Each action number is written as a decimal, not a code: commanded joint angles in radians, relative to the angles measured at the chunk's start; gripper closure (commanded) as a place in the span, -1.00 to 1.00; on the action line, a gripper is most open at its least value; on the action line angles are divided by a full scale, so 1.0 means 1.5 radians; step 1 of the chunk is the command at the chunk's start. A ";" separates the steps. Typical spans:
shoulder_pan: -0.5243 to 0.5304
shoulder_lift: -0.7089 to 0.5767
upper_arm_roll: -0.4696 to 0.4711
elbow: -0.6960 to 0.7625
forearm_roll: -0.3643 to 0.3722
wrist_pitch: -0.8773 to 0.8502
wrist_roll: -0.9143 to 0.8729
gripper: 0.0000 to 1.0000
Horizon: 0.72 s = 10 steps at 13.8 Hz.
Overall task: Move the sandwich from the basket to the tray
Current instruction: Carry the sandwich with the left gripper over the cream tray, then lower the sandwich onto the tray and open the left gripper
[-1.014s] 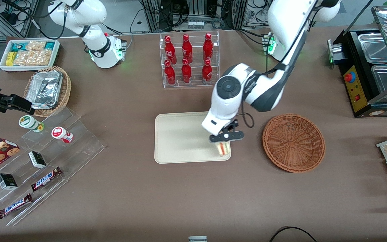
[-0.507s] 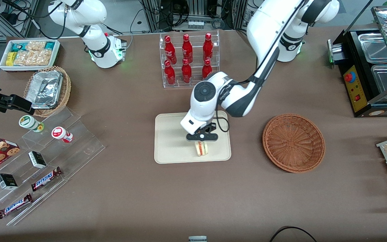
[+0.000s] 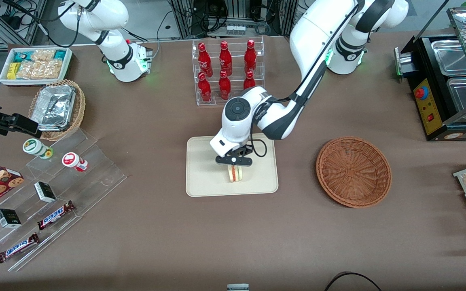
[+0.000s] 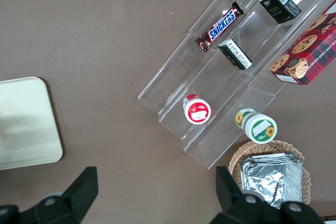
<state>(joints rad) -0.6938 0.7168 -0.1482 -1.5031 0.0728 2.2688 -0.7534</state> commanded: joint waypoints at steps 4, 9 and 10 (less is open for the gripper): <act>-0.018 0.025 0.004 0.018 0.005 0.002 0.017 0.74; -0.016 0.011 0.005 0.026 0.002 0.000 0.005 -1.00; -0.012 -0.001 0.006 0.025 0.003 -0.005 0.005 -1.00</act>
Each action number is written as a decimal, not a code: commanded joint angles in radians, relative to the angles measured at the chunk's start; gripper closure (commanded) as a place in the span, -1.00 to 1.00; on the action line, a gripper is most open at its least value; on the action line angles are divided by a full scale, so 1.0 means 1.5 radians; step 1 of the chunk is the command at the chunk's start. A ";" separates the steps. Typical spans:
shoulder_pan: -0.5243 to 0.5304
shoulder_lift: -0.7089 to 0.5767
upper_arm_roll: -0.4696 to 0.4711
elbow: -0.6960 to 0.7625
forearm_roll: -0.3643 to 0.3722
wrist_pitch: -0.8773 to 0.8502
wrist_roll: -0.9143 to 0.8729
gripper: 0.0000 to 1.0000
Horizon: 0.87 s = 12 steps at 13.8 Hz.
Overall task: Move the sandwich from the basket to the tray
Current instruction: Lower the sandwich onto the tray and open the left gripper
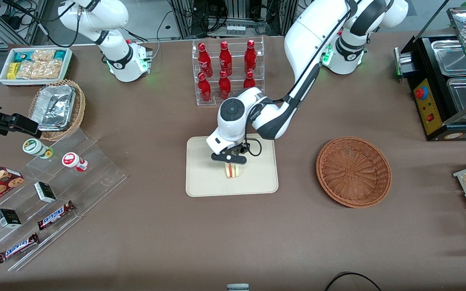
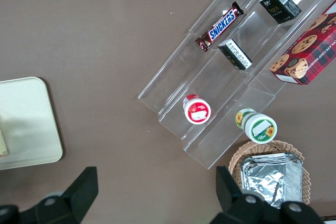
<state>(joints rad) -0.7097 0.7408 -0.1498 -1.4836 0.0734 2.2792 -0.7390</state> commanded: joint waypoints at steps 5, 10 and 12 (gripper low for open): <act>0.005 -0.103 0.025 0.013 0.001 -0.073 -0.004 -1.00; 0.097 -0.224 0.028 0.010 0.003 -0.235 -0.013 -1.00; 0.138 -0.264 0.028 0.008 0.004 -0.296 -0.003 -1.00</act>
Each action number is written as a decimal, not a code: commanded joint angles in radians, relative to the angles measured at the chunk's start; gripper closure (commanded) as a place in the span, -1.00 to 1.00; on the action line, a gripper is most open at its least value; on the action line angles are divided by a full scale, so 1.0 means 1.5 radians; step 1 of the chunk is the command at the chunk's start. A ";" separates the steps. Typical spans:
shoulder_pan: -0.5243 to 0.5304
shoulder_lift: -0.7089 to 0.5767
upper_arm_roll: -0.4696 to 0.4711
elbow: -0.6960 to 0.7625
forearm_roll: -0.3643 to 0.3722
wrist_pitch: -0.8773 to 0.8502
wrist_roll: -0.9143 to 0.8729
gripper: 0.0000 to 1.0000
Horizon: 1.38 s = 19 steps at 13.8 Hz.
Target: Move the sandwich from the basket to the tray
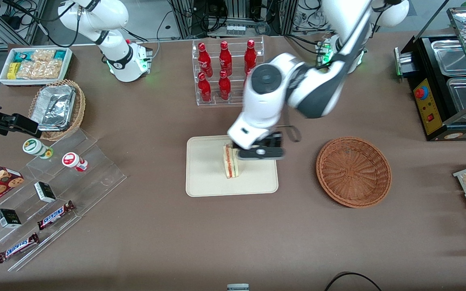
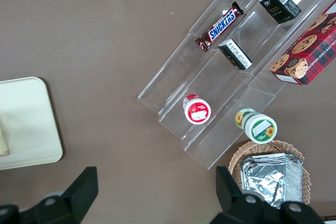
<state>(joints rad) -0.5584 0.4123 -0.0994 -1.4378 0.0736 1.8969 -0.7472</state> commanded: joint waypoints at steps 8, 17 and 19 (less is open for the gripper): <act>0.234 -0.152 -0.005 -0.028 -0.003 -0.182 0.221 -1.00; 0.380 -0.260 -0.005 -0.093 -0.037 -0.230 0.457 -1.00; 0.379 -0.305 -0.005 -0.145 -0.043 -0.224 0.459 -1.00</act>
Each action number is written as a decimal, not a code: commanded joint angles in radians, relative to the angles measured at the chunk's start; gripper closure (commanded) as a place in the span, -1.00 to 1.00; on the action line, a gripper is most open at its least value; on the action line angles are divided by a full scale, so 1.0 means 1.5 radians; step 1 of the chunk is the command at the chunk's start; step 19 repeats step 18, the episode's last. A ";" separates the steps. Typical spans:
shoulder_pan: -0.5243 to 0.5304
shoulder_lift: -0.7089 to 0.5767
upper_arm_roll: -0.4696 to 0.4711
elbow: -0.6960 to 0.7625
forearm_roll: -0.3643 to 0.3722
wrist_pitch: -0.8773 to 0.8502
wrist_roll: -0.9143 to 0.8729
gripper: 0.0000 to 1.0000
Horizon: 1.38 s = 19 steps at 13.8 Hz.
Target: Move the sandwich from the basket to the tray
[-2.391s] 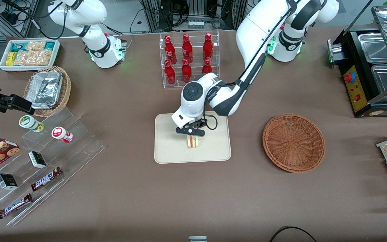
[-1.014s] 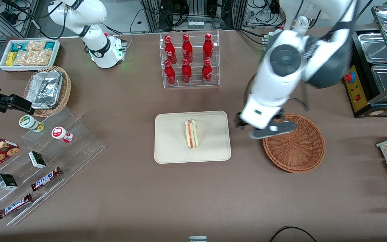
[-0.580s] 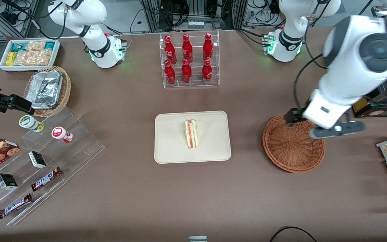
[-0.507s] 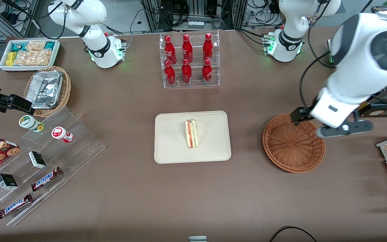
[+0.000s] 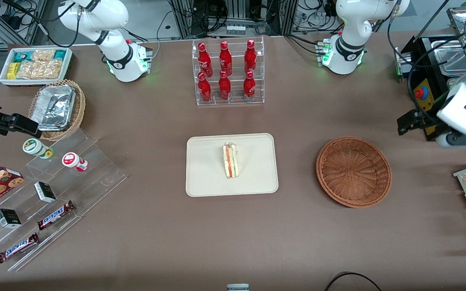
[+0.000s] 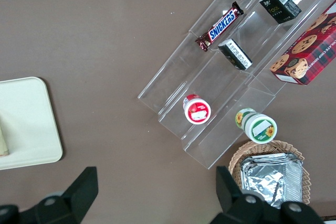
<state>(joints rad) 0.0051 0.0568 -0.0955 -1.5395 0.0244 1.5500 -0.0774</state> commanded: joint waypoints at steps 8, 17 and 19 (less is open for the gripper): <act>0.007 -0.072 0.008 -0.052 -0.009 0.005 0.013 -1.00; -0.028 -0.026 0.056 0.015 -0.011 -0.001 0.032 -1.00; -0.028 -0.026 0.056 0.015 -0.010 -0.001 0.031 -1.00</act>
